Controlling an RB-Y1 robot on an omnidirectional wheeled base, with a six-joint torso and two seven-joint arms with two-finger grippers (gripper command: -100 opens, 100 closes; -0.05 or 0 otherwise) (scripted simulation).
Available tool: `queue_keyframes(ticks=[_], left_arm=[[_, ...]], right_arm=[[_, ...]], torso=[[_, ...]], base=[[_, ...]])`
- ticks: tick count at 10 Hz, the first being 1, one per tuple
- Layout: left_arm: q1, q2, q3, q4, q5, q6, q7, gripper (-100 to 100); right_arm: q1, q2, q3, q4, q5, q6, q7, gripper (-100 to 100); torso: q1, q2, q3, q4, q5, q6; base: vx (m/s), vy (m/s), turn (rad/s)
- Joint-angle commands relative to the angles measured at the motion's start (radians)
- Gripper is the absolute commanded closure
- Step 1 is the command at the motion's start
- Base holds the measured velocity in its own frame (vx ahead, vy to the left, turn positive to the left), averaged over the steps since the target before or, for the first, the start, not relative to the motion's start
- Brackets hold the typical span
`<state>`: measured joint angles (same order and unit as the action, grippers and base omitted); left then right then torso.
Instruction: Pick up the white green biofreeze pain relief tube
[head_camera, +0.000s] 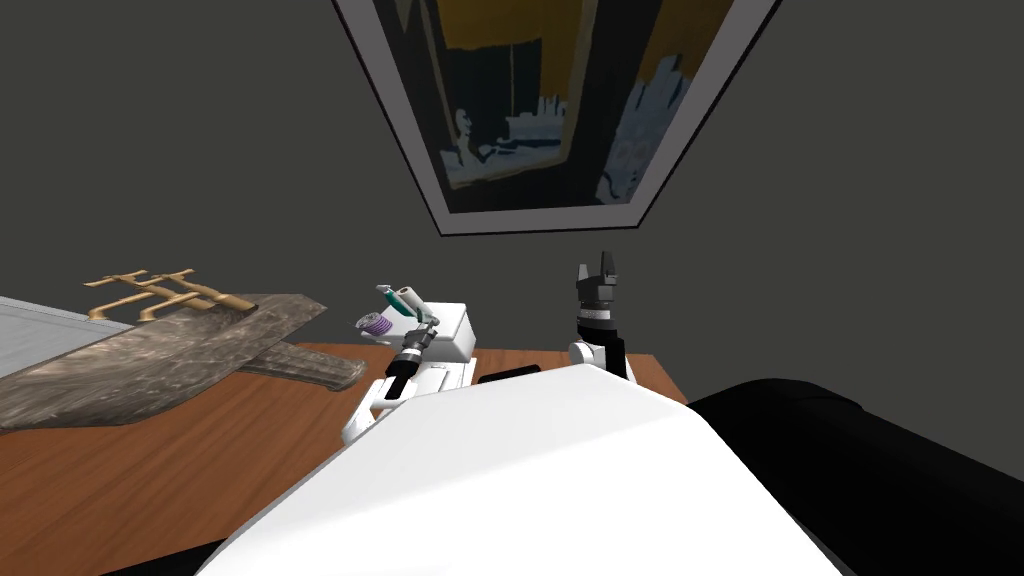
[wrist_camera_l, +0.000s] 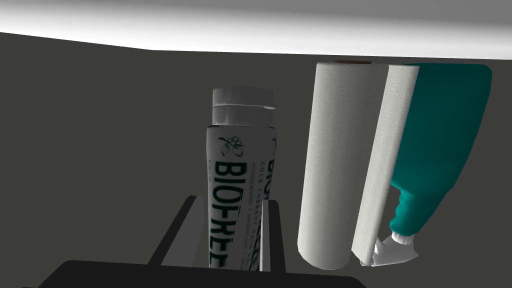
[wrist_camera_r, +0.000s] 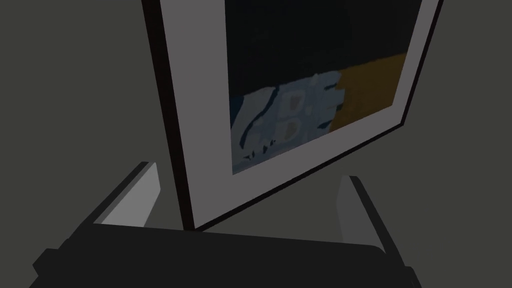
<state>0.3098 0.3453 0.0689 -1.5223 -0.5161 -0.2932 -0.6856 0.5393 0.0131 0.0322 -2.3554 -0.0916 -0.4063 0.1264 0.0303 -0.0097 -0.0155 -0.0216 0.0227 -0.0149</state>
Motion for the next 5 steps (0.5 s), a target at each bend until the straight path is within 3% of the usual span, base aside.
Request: queue_keyframes(ticks=[1, 2, 4, 5], left_arm=[[0.042, -0.009, -0.014, -0.050, -0.005, 0.016, 0.005, 100], [0.042, -0.009, -0.014, -0.082, -0.005, 0.016, 0.005, 100], [0.045, -0.010, -0.011, -0.079, -0.005, 0.012, 0.004, 100], [0.045, -0.009, -0.011, -0.081, -0.005, 0.011, 0.004, 0]], right_arm=[[0.000, 0.000, 0.000, 0.000, 0.000, 0.000, 0.000, 0], [0.000, 0.000, 0.000, 0.000, 0.000, 0.000, 0.000, 0], [0.000, 0.000, 0.000, 0.000, 0.000, 0.000, 0.000, 0], [0.000, 0.000, 0.000, 0.000, 0.000, 0.000, 0.000, 0]], torso=[[0.000, 0.000, 0.000, 0.000, 0.000, 0.000], [0.000, -0.001, 0.000, 0.000, 0.000, 0.001], [-0.001, 0.002, 0.001, 0.001, -0.001, 0.002], [-0.001, 0.003, 0.002, 0.001, 0.000, 0.001]], base=[[0.078, 0.017, 0.133], [0.041, 0.012, 0.008], [0.006, 0.004, -0.012], [0.000, 0.000, 0.000]])
